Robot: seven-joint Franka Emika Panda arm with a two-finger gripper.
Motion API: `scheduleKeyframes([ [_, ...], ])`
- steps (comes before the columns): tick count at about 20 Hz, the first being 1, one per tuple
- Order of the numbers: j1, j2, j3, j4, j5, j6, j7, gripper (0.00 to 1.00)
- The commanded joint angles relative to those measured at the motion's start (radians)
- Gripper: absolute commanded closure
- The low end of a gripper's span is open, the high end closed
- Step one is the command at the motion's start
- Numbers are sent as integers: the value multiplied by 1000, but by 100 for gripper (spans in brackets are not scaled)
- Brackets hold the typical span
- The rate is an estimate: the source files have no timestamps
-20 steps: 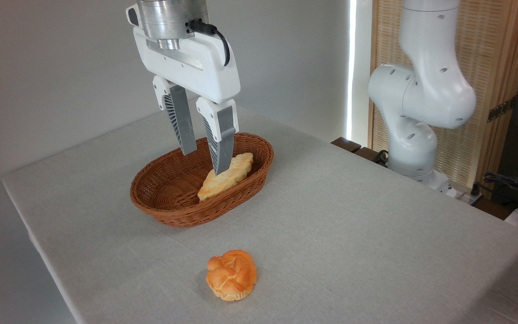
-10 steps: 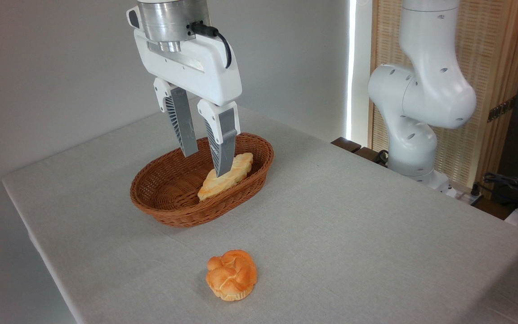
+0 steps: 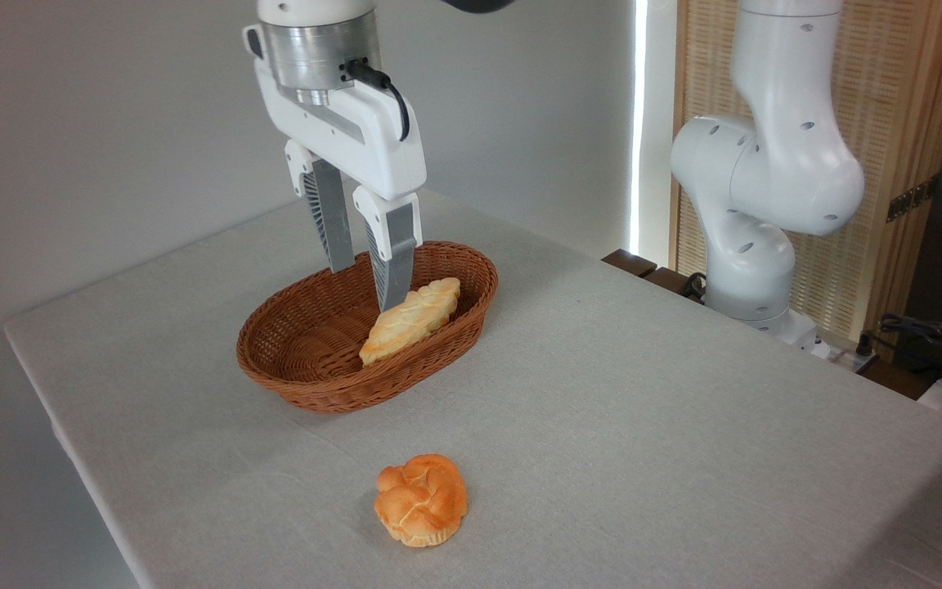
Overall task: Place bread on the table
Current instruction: 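Lower the open gripper into the basket around the elongated bread roll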
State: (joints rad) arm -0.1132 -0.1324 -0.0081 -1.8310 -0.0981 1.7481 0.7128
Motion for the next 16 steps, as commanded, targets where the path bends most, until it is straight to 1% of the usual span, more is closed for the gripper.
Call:
scheduleKeyframes([
  [1,-94,-248,20,-348,-25,217,8,0],
  [2,-106,-303,20,-437,-32,276,-8,0],
  [3,-117,-324,20,-474,-41,301,-19,0],
  [4,-141,-352,20,-531,-67,338,-47,0],
  [5,-167,-357,22,-562,-83,353,-68,0],
  [6,-192,-354,22,-573,-83,358,-87,0],
  [8,-210,-340,22,-580,-87,367,-111,0],
  [9,-215,-329,22,-583,-95,375,-118,0],
  [10,-232,-313,22,-591,-113,393,-122,0],
  [12,-252,-288,22,-603,-123,427,-128,0],
  [14,-267,-270,22,-605,-132,448,-160,0],
  [16,-269,-265,31,-605,-135,459,-174,0],
])
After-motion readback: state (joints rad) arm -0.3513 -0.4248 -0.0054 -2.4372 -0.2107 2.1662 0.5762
